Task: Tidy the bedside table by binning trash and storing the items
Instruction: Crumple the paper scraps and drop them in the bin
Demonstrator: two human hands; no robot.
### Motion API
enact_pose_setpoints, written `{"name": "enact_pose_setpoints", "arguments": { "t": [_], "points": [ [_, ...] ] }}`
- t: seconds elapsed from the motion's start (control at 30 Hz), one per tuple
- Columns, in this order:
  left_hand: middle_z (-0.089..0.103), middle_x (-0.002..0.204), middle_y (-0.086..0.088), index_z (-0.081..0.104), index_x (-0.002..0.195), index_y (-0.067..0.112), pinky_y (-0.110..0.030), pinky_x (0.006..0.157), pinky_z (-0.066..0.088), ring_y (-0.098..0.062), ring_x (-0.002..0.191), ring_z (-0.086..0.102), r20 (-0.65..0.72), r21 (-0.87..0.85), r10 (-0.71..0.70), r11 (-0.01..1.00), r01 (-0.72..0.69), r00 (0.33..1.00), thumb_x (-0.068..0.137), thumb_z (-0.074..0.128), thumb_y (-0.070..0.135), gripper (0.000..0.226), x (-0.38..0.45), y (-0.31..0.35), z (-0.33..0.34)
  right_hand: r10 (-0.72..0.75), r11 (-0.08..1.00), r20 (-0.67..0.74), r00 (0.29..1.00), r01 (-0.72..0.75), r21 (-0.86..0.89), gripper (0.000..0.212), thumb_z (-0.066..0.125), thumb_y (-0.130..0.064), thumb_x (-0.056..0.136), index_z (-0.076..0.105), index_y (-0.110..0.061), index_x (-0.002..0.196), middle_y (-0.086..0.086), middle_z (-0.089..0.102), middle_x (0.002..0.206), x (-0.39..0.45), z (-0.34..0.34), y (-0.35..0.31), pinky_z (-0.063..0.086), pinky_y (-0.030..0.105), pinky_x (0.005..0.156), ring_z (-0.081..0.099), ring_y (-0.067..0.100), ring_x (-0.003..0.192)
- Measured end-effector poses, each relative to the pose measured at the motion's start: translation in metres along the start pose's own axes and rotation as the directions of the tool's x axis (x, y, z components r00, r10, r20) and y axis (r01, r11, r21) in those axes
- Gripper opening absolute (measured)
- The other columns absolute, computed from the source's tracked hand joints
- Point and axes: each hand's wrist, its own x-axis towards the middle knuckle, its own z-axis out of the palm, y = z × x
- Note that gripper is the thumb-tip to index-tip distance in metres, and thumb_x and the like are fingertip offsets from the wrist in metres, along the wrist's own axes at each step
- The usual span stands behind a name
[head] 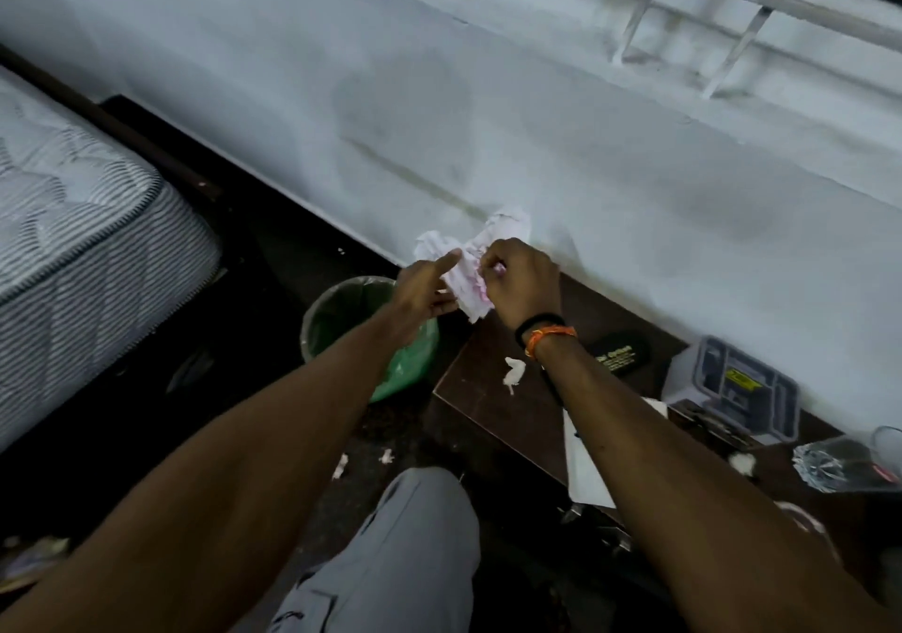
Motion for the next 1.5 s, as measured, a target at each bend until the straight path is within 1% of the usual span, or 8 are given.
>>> {"name": "enact_pose_setpoints", "arguments": {
  "t": [0.2,0.4,0.5,0.73,0.9,1.17,1.37,1.5],
  "points": [
    [0.068,0.086,-0.009,0.068,0.105,0.007,-0.025,0.053,0.054,-0.020,0.068,0.065,-0.233,-0.172,-0.094,0.984,0.054,0.968,0.087,0.070,0.022,0.023,0.000,-0.027,-0.092,-0.085,0.996,0.255,0.963,0.085,0.015,0.013,0.058,-0.010,0.085,0.070,-0.012,0.087,0.007,0.072,0.101,-0.012,0.074,-0.052,0.050,0.039,0.077,0.065,0.034,0.095],
    [0.073,0.085,-0.011,0.070,0.099,0.009,-0.032,0.064,0.058,-0.023,0.069,0.072,-0.282,-0.224,-0.112,0.973,0.048,0.953,0.085,0.068,0.024,0.020,0.016,-0.035,-0.132,-0.098,0.995,0.376,0.921,0.088,0.045,0.014,0.059,-0.009,0.086,0.073,-0.008,0.089,0.012,0.072,0.102,-0.010,0.130,-0.065,0.050,0.038,0.076,0.065,0.036,0.096],
    [0.067,0.107,-0.018,0.061,0.118,0.006,-0.041,0.084,0.056,-0.033,0.093,0.066,-0.384,-0.080,-0.156,0.988,0.135,0.910,0.086,0.067,0.024,0.037,0.033,-0.040,-0.149,-0.080,0.996,0.502,0.861,0.085,0.013,0.025,0.062,-0.010,0.085,0.075,-0.014,0.107,0.012,0.072,0.116,-0.003,0.153,-0.069,0.049,0.035,0.087,0.063,0.034,0.110],
    [0.059,0.125,-0.031,0.058,0.126,0.000,-0.043,0.079,0.054,-0.033,0.097,0.060,-0.416,0.269,-0.138,0.926,0.266,0.899,0.091,0.066,0.019,0.041,0.036,-0.072,-0.164,-0.057,0.998,0.495,0.867,0.049,0.030,0.030,0.060,-0.001,0.081,0.075,-0.014,0.102,0.007,0.068,0.124,-0.003,0.151,-0.051,0.051,0.035,0.096,0.062,0.029,0.115],
    [0.070,0.079,-0.020,0.062,0.072,0.016,-0.051,0.072,0.061,-0.036,0.076,0.070,-0.262,0.623,0.083,0.776,0.102,0.961,0.087,0.065,0.014,0.016,0.014,-0.073,-0.130,-0.024,0.998,0.340,0.940,0.004,0.059,0.027,0.058,0.003,0.081,0.075,-0.013,0.094,0.006,0.069,0.114,-0.008,0.120,-0.032,0.050,0.031,0.089,0.065,0.026,0.104],
    [0.057,0.126,-0.016,0.057,0.134,0.018,-0.035,0.093,0.048,-0.034,0.113,0.059,0.387,0.867,0.196,0.257,-0.428,0.901,0.087,0.066,0.018,0.048,-0.016,-0.067,-0.050,0.107,0.993,0.160,0.981,-0.113,0.029,0.020,0.056,0.001,0.084,0.074,-0.009,0.087,0.007,0.071,0.101,-0.036,0.042,0.011,0.051,0.034,0.083,0.066,0.027,0.095],
    [0.025,0.160,-0.011,0.046,0.146,0.023,-0.043,0.107,0.044,-0.034,0.139,0.042,0.559,0.826,0.063,0.041,-0.562,0.827,0.087,0.066,0.015,0.062,-0.033,-0.085,-0.008,0.211,0.977,0.126,0.969,-0.210,-0.023,0.021,0.056,0.002,0.082,0.073,-0.008,0.088,0.008,0.070,0.102,-0.079,-0.012,0.048,0.048,0.031,0.084,0.065,0.027,0.096],
    [0.045,0.147,-0.009,0.058,0.132,0.019,-0.043,0.102,0.046,-0.035,0.129,0.049,0.542,0.840,0.065,-0.049,-0.540,0.838,0.085,0.063,0.011,0.048,-0.040,-0.096,0.009,0.262,0.965,0.142,0.955,-0.258,-0.046,0.024,0.053,0.003,0.082,0.073,-0.009,0.089,0.007,0.070,0.106,-0.107,-0.034,0.069,0.052,0.037,0.084,0.065,0.029,0.098]
  ]
}}
